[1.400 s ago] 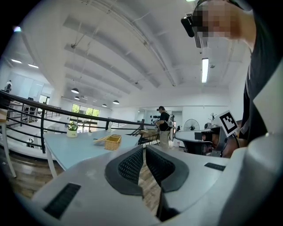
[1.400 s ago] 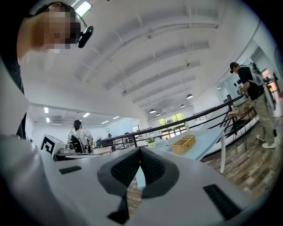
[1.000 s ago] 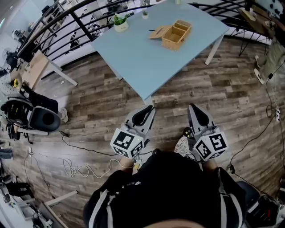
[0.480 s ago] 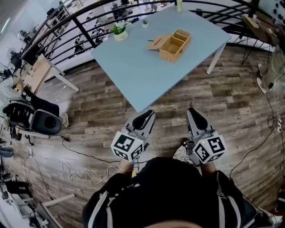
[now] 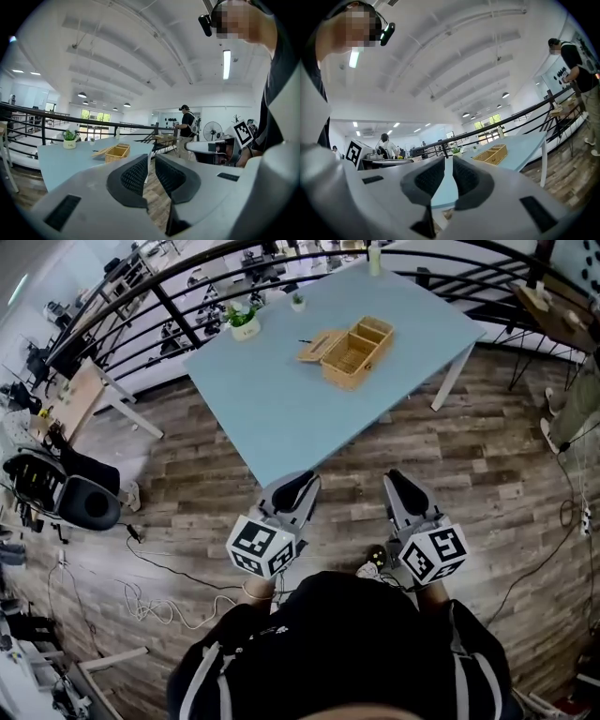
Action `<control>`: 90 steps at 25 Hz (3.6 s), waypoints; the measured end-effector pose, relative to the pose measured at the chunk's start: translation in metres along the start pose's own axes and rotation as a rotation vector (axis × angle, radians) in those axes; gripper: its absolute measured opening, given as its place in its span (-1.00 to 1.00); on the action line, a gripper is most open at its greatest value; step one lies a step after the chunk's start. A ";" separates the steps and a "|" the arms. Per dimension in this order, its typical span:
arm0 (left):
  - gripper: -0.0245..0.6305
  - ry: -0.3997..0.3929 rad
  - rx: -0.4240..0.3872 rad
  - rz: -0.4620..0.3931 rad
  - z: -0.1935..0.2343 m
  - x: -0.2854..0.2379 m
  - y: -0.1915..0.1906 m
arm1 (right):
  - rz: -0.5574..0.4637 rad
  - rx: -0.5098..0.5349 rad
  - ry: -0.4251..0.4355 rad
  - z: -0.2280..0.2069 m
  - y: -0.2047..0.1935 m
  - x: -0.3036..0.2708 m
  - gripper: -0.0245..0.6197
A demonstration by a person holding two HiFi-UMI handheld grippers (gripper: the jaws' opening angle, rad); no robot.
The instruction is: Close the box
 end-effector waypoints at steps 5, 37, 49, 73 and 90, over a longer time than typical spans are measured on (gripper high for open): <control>-0.81 0.026 0.012 0.011 -0.011 -0.031 0.004 | 0.003 -0.004 0.034 -0.034 0.012 -0.002 -0.75; -0.70 0.064 0.122 0.001 0.039 -0.168 0.014 | 0.064 0.039 0.070 -0.158 0.046 -0.076 -0.71; -0.70 0.076 0.157 -0.002 0.124 -0.230 0.031 | 0.095 0.044 0.071 -0.196 0.064 -0.169 -0.70; -0.67 0.208 0.388 0.066 0.311 -0.269 -0.011 | 0.272 0.075 0.133 -0.200 0.063 -0.341 -0.70; -0.57 0.209 0.828 0.089 0.371 -0.308 -0.091 | 0.344 0.080 0.087 -0.202 0.051 -0.381 -0.70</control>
Point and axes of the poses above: the fingertips, and each gripper's own axes: x backward along the fingers, z to its left, y out of its top, the point moved 6 cm from there along x, backward along the fingers, and after that the axes turned 1 degree about x, right-handed, at the moved point
